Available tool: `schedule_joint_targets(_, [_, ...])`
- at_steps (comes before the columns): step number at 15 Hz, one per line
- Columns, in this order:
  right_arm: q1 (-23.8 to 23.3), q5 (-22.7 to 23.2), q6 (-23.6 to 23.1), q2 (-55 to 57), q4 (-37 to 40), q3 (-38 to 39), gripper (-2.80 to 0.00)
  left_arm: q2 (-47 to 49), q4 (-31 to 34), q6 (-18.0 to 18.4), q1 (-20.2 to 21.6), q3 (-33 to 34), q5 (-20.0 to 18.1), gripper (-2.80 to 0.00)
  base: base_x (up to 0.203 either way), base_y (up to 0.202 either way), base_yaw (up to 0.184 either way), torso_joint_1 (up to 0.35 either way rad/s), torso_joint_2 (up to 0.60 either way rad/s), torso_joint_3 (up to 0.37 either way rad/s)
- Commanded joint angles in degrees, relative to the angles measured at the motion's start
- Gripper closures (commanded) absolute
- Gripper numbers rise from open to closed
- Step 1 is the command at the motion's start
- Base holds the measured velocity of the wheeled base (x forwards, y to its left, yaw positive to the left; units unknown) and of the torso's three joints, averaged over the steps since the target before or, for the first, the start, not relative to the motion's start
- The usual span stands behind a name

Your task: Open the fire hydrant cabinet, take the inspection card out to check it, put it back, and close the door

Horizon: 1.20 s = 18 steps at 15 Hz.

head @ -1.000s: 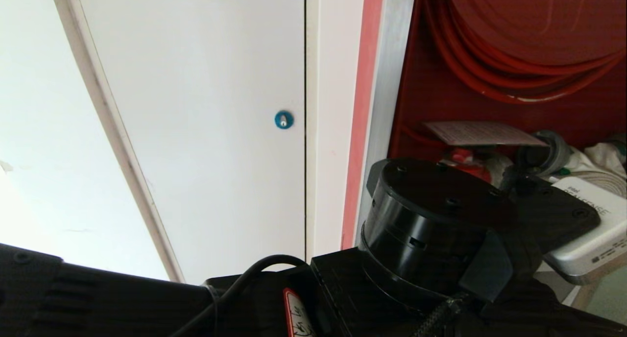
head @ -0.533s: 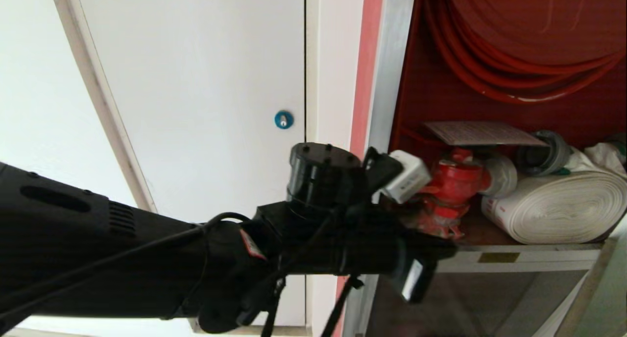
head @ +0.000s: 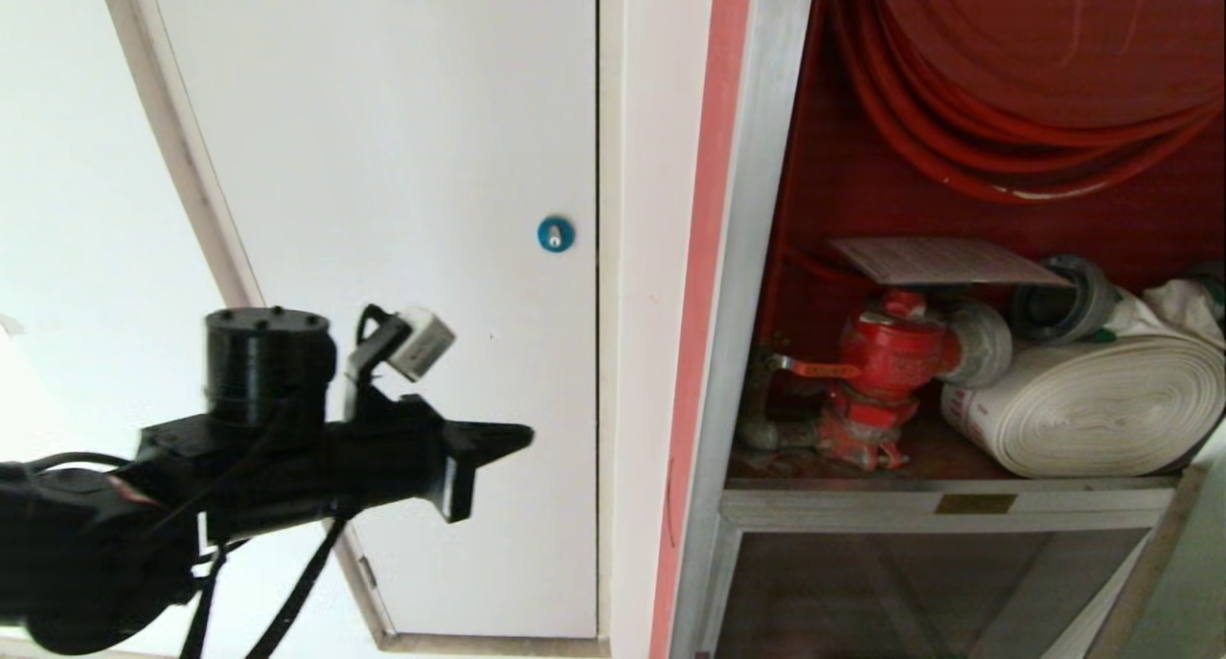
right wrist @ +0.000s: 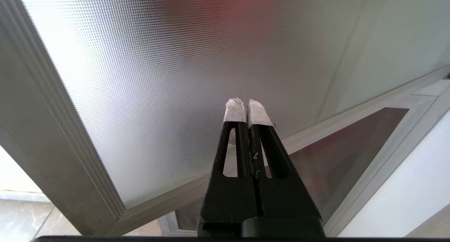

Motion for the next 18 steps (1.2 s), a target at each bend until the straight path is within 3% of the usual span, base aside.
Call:
schedule_joint_targets(1, [0.0, 0.0, 0.0, 0.0, 0.0, 0.0, 0.00, -10.3, -2.5, 0.9, 8.2, 7.1, -0.2, 0.00, 0.000, 0.000, 0.000, 0.000, 0.00, 0.000])
schedule_joint_targets(5, [0.0, 0.0, 0.0, 0.0, 0.0, 0.0, 0.00, -22.0, -3.8, 2.1, 26.0, 13.7, -0.3, 0.00, 0.000, 0.000, 0.000, 0.000, 0.00, 0.000])
schedule_joint_targets(7, [0.0, 0.0, 0.0, 0.0, 0.0, 0.0, 0.00, -29.1, -3.8, 2.1, 30.2, 16.9, -0.5, 0.00, 0.000, 0.000, 0.000, 0.000, 0.00, 0.000])
schedule_joint_targets(10, [0.0, 0.0, 0.0, 0.0, 0.0, 0.0, 0.00, -41.3, -3.1, 2.0, 31.3, 22.4, -0.7, 0.00, 0.000, 0.000, 0.000, 0.000, 0.00, 0.000])
schedule_joint_targets(12, [0.0, 0.0, 0.0, 0.0, 0.0, 0.0, 0.00, -50.3, 1.7, 1.9, 31.4, 24.5, -1.5, 0.00, 0.000, 0.000, 0.000, 0.000, 0.00, 0.000])
schedule_joint_targets(16, [0.0, 0.0, 0.0, 0.0, 0.0, 0.0, 0.00, -69.6, 24.7, 1.8, 30.0, 22.9, -5.0, 0.00, 0.000, 0.000, 0.000, 0.000, 0.00, 0.000])
schedule_joint_targets(18, [0.0, 0.0, 0.0, 0.0, 0.0, 0.0, 0.00, -75.5, 34.2, 1.3, 25.0, 21.0, -5.2, 0.00, 0.000, 0.000, 0.000, 0.000, 0.00, 0.000])
